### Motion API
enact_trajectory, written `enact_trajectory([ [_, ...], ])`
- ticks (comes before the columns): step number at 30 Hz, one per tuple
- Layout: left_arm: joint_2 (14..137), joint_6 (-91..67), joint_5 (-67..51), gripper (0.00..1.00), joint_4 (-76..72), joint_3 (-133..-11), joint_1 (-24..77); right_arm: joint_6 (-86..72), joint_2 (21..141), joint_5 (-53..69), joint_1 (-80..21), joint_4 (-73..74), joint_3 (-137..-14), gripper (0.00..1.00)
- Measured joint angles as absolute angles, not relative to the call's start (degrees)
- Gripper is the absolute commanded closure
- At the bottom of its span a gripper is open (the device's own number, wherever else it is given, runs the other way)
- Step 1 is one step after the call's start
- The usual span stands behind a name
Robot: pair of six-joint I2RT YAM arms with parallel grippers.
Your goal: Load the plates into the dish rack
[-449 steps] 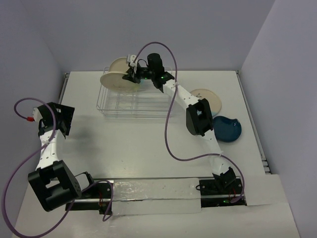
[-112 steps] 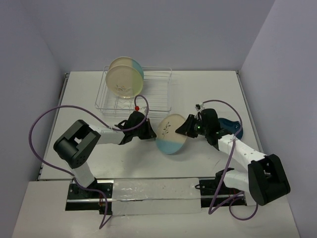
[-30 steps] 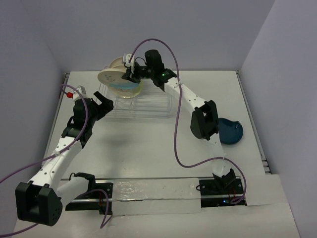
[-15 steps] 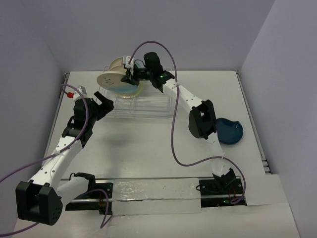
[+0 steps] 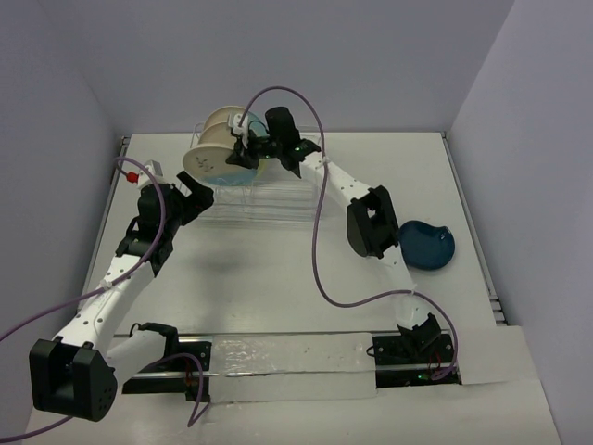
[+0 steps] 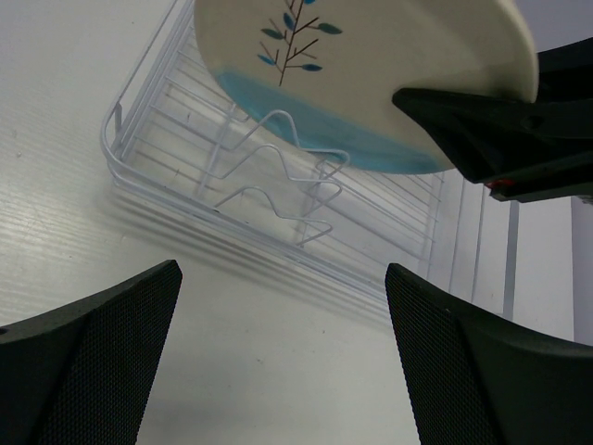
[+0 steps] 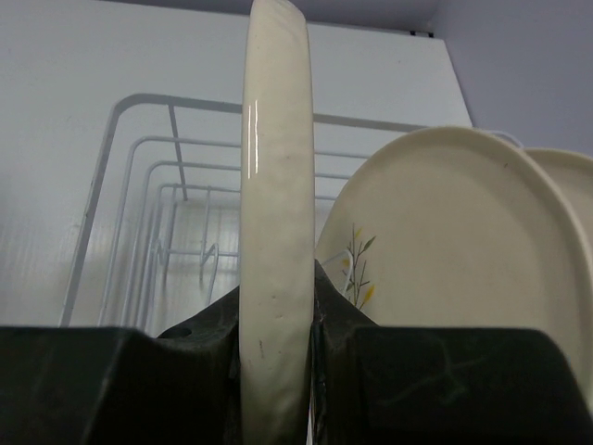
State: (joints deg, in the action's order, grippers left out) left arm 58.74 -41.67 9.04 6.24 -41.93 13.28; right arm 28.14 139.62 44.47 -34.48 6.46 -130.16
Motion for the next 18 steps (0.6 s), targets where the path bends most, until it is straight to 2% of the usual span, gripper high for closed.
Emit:
enact_trajectory([
  [6,58.74,-41.44,8.62,0.01,6.22,-41.93,13.28,27.00,142.08,44.44,-34.48,6.44,-130.21,1.00],
  [9,58.74,-41.34,8.51,0.01,6.22,-41.93,13.28,26.12,142.66,44.39,-34.46,5.90,-130.21,0.93],
  [11,58.74,-41.30,8.43,0.01,6.21,-41.93,13.28,25.43,142.84,44.36,-34.38,5.23,-130.21,0.84],
  [12,58.75,-41.30,8.33,0.01,6.19,-41.93,13.28,25.09,142.91,44.36,-34.34,4.94,-130.21,0.83],
  [18,59.66,-41.25,7.66,0.01,5.78,-41.93,13.28,24.14,143.41,44.01,-33.95,1.06,-130.19,0.46],
])
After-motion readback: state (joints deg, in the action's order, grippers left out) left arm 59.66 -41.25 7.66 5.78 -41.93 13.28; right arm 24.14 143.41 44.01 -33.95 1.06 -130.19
